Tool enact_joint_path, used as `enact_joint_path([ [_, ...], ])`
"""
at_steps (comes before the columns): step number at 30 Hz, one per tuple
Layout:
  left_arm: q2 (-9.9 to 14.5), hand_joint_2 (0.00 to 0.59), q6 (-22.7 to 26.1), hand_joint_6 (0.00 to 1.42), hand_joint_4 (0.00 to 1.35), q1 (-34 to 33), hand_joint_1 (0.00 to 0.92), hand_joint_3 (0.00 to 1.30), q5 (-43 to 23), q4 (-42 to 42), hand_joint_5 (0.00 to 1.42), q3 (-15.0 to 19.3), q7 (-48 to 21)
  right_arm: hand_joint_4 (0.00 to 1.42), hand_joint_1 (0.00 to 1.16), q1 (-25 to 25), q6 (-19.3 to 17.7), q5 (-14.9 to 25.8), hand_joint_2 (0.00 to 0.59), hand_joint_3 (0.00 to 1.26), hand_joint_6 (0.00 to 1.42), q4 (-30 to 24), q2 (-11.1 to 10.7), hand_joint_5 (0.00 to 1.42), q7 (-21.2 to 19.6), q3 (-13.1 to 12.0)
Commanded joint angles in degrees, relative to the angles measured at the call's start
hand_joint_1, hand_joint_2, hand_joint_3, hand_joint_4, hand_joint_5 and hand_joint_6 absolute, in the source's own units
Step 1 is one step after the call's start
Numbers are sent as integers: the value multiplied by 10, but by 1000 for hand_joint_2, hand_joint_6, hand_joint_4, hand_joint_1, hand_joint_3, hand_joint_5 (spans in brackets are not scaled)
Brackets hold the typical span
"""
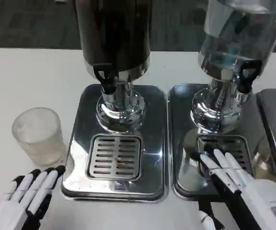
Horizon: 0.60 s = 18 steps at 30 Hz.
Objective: Grasp the cup under the faucet to collect the drink, then remove the cup.
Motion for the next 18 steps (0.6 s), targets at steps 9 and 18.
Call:
enact_joint_path([
  [9, 12, 66, -4, 0, 0, -3, 0, 0, 0, 5, 0, -3, -4, 0, 488, 0, -1, 7, 585, 105, 145, 6, 2, 0, 2, -1],
  [18, 18, 70, -31, 0, 0, -2, 0, 0, -36, 28, 0, 19, 8, 1, 487, -7, 16, -8, 585, 105, 147, 0, 18, 0, 8, 17],
])
